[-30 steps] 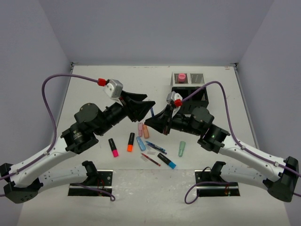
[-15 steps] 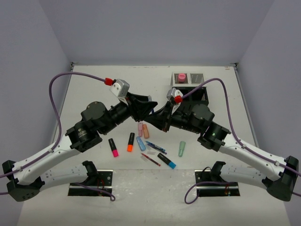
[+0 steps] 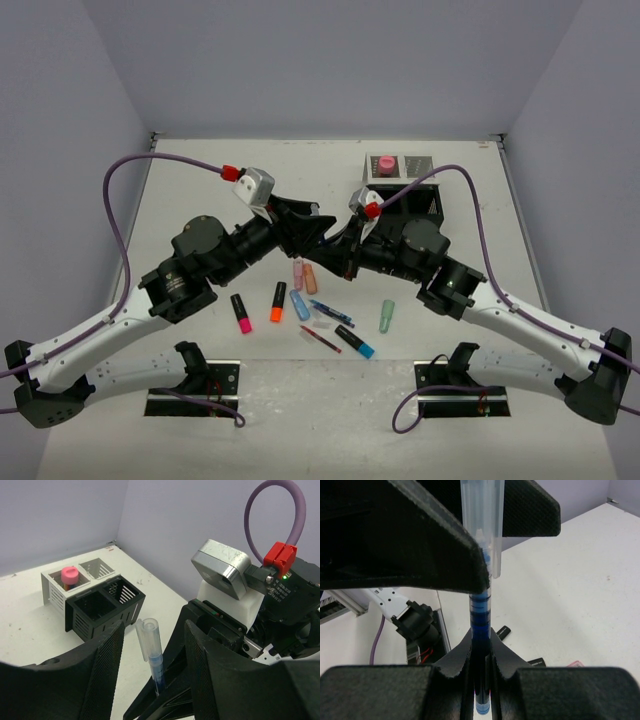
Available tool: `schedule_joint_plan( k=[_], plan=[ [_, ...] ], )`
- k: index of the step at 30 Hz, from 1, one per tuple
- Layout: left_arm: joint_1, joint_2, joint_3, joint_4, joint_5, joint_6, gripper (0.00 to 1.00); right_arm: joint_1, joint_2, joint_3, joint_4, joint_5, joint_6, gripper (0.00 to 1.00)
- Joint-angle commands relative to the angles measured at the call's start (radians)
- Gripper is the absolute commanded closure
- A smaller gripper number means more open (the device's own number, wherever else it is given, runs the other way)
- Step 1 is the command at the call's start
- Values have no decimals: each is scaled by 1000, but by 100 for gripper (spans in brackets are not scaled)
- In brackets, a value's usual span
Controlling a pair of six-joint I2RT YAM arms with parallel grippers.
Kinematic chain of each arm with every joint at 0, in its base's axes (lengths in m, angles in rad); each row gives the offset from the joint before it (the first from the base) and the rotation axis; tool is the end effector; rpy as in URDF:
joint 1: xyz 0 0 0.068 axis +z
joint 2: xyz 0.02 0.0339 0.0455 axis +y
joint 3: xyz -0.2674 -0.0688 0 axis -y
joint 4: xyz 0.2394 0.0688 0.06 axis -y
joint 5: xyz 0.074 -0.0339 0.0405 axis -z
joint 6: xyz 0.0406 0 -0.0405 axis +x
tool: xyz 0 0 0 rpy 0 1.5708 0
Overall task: Sort the stationery into containers
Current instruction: Close the pen cap on the pen.
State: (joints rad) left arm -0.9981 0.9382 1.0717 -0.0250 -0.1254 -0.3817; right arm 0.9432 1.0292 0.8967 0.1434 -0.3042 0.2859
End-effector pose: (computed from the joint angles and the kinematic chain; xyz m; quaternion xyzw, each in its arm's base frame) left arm 0.1152 -0.1694 0.4329 0.1577 0.6492 -0.4406 0.5997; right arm 0.1312 0.2015 0.3717 -0.3263 0.6232 0.4923 0.5127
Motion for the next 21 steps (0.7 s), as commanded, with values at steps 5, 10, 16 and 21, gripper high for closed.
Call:
schedule_joint_plan(
  k=[5,10,16,21],
  plan=[
    [-4,-4,51,-6,-54,18,50,0,-1,42,12,11,-17,100],
    [-4,-9,44,-10,-74,17,57,0,-2,42,12,12,-16,100],
    [-5,-9,41,1,-65,20,65,-1,2,45,20,5,-11,100],
    [-4,11,44,1,-38,5,81,0,-2,49,26,34,-12,100]
  ],
)
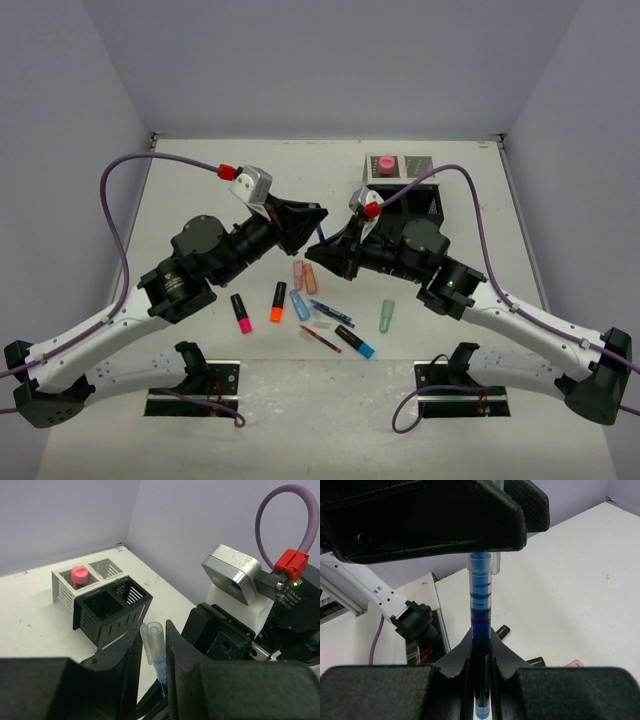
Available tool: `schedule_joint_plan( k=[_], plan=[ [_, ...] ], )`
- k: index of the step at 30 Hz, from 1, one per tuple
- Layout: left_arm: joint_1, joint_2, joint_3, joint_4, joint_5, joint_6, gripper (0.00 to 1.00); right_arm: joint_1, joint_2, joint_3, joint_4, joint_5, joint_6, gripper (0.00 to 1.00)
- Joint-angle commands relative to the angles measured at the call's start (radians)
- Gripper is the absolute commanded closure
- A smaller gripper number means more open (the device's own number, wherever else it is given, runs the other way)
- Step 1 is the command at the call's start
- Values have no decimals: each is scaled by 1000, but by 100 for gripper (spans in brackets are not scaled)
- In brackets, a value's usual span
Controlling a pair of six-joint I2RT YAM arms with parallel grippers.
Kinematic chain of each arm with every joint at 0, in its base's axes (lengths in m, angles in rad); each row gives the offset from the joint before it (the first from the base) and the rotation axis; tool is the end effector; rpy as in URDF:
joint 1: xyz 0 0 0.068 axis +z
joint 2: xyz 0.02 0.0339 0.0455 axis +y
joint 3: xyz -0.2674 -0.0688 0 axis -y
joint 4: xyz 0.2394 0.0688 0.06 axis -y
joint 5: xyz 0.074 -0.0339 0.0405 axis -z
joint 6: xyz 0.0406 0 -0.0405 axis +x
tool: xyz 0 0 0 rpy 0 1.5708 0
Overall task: Sort the stationery into containers
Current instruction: Close the pen cap on the pen.
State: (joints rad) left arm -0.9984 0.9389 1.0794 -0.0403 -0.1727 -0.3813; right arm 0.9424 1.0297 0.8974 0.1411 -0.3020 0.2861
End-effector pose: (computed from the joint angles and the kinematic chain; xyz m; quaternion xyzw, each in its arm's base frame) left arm 0.1164 -0.1678 0.4336 0.1420 0.6562 -0.4256 0.6067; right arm 0.1315 0.2015 0.3716 -0.3254 0.6244 0.4912 0.5127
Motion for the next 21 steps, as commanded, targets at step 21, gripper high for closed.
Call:
schedule_joint_plan(
  k=[21],
  plan=[
    [-3,-2,-192,-2,156,-213,100,-10,43,295,136,283,17,100]
  ],
)
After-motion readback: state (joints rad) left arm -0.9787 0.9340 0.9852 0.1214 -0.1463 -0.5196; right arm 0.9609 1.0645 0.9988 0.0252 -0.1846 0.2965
